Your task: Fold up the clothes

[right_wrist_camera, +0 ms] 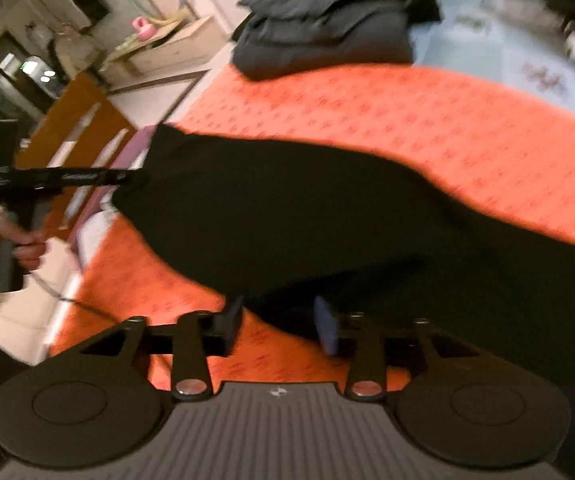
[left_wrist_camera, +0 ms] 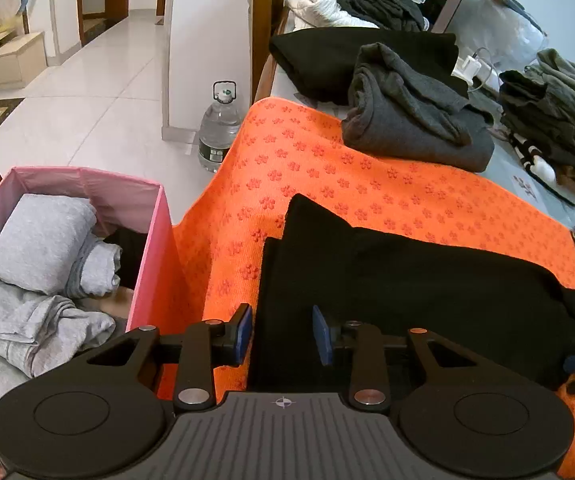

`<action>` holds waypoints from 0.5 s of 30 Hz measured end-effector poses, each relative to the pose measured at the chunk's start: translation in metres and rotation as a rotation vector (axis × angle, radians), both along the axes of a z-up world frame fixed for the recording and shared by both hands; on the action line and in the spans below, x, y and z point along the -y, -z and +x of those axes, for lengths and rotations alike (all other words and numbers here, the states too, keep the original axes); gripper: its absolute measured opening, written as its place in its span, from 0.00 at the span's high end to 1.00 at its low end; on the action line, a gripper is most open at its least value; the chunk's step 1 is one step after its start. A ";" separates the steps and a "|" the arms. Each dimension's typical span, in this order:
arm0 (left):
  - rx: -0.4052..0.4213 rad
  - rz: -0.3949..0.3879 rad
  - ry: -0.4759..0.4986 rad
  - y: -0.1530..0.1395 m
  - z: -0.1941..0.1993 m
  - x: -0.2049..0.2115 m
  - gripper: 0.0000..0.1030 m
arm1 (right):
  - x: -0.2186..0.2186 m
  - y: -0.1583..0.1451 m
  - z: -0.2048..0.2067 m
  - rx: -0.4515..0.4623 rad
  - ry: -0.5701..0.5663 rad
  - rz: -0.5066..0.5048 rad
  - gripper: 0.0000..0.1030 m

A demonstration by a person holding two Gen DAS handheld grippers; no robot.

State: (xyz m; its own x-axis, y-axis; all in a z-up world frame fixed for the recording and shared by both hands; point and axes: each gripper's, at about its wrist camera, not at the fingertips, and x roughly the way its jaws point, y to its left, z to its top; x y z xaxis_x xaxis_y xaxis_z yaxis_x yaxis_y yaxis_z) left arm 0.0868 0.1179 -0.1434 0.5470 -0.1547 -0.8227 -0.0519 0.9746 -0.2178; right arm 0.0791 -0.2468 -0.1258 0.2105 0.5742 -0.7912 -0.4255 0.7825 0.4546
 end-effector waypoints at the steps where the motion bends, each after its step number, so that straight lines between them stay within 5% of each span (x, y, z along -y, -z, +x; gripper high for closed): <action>1: 0.001 0.000 -0.003 0.001 0.000 0.000 0.63 | 0.000 0.002 -0.001 0.005 0.009 0.003 0.37; 9: 0.011 0.019 -0.008 0.001 0.000 0.003 0.61 | -0.008 0.019 0.009 -0.009 0.070 0.064 0.36; 12: 0.014 0.039 -0.005 0.000 0.000 0.004 0.60 | -0.024 0.024 0.004 -0.055 -0.017 0.138 0.34; 15: 0.018 0.055 -0.004 0.000 0.000 0.005 0.57 | -0.030 0.018 -0.019 -0.003 -0.140 0.089 0.34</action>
State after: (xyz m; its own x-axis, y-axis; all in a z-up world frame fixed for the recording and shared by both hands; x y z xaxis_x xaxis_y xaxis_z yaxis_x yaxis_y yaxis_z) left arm 0.0865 0.1131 -0.1438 0.5627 -0.1071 -0.8197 -0.0527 0.9849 -0.1648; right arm 0.0596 -0.2167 -0.1437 0.1213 0.6654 -0.7366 -0.5265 0.6722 0.5205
